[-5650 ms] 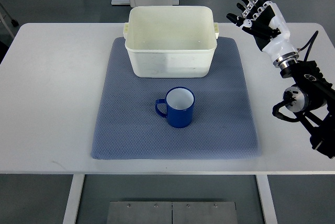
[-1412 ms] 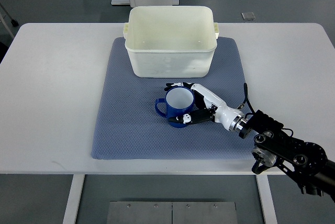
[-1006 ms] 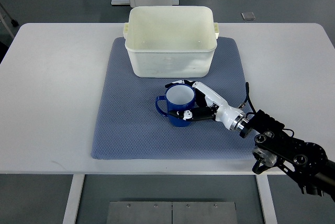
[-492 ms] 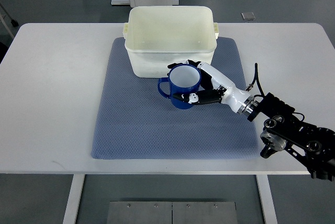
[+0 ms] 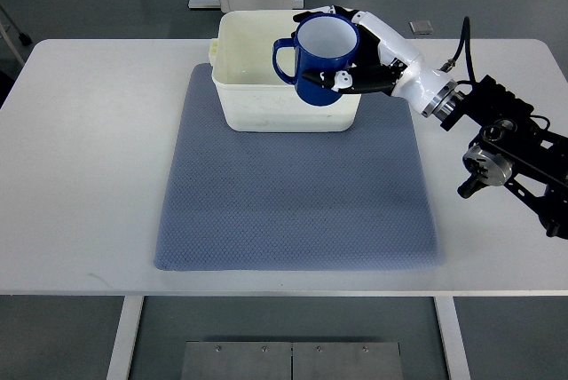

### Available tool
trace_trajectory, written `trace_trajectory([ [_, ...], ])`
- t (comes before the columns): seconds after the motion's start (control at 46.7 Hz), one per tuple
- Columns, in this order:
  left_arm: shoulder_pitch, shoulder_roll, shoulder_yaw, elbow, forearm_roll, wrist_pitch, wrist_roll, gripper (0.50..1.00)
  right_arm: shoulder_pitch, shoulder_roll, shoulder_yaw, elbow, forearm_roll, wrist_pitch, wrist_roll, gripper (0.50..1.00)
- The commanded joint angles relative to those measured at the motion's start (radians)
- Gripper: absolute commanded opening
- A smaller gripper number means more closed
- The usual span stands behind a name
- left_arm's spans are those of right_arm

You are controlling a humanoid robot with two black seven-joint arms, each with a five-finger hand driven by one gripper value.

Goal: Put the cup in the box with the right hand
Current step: 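Lift the blue mug with the right hand up over the cream tub, then lower the blue mug into the cream tub with the right hand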

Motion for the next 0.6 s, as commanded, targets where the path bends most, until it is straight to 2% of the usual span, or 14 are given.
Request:
trace_trajectory([
  [0.0,0.000,0.000,0.000,0.000,0.000,0.000,0.000,1.000,0.026,0.007,-0.001,-0.020,0.011,-0.011,-0.016,0.500],
  [0.278,0.000,0.000,0.000,0.000,0.000,0.000,0.000,1.000,0.103,0.132,-0.001,-0.194,0.020,-0.018,-0.043,0.500],
  [0.578,0.000,0.000,0.000,0.000,0.000,0.000,0.000,1.000,0.134,0.290,-0.001,-0.422,0.020,-0.083,-0.049,0.500],
])
